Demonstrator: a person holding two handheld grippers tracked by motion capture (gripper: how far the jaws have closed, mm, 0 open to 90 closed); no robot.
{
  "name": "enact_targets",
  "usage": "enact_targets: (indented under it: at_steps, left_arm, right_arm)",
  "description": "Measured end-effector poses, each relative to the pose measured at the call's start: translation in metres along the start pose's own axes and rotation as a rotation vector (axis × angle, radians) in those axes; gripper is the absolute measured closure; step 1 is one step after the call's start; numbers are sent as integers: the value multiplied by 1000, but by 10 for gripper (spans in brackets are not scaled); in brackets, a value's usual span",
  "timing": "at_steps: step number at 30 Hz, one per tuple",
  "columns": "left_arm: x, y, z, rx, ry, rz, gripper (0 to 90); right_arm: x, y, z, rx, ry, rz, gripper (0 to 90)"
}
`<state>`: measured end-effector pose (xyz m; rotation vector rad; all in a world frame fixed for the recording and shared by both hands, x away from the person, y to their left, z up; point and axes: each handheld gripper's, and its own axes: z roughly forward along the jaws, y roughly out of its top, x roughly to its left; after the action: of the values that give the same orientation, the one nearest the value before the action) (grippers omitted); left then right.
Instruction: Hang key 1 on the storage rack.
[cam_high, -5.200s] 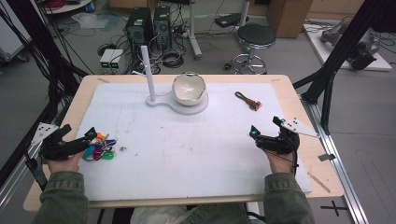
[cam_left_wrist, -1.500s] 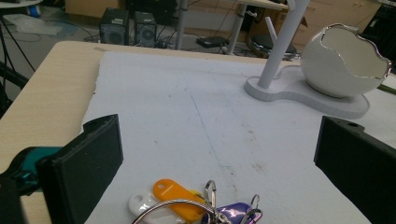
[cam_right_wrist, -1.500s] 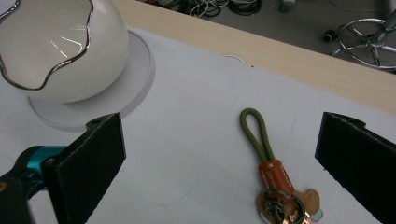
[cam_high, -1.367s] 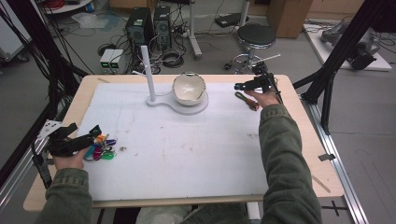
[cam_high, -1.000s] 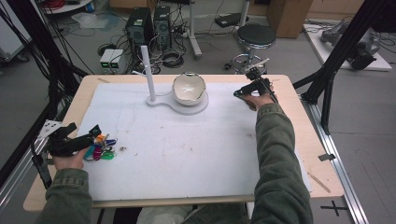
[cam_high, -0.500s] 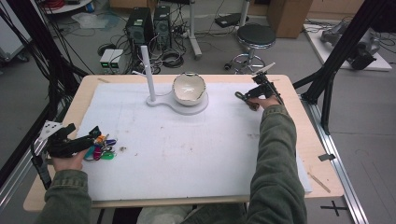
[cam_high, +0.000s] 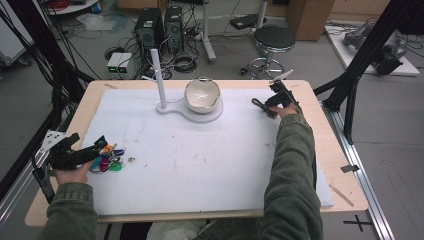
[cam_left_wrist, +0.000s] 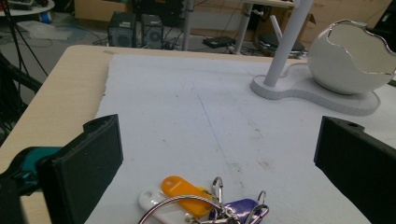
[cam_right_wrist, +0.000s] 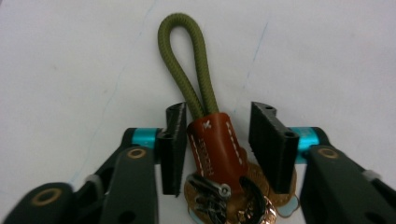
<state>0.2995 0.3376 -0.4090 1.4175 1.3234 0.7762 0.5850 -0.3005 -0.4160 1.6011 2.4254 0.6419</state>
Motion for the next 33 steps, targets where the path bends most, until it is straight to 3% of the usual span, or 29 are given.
enact_targets:
  at_steps: [4, 7, 10, 26, 33]
  left_arm:
    - [0, 0, 0, -3, 0, -5, 17]
    - [0, 0, 0, -2, -1, -5, 17]
    - [0, 0, 0, 0, -4, -3, 17]
    - [-1, -1, -1, 10, -16, -3, 17]
    - [-1, 0, 0, 4, -23, -13, 17]
  right_arm:
    - [3, 0, -1, 9, -23, -19, 721]
    - [5, 0, -1, 11, -40, -13, 736]
    - [9, 0, -4, -1, -94, -28, 738]
    - [4, -4, -47, -117, -61, 35, 737]
    - [9, -6, -64, -135, -29, 55, 736]
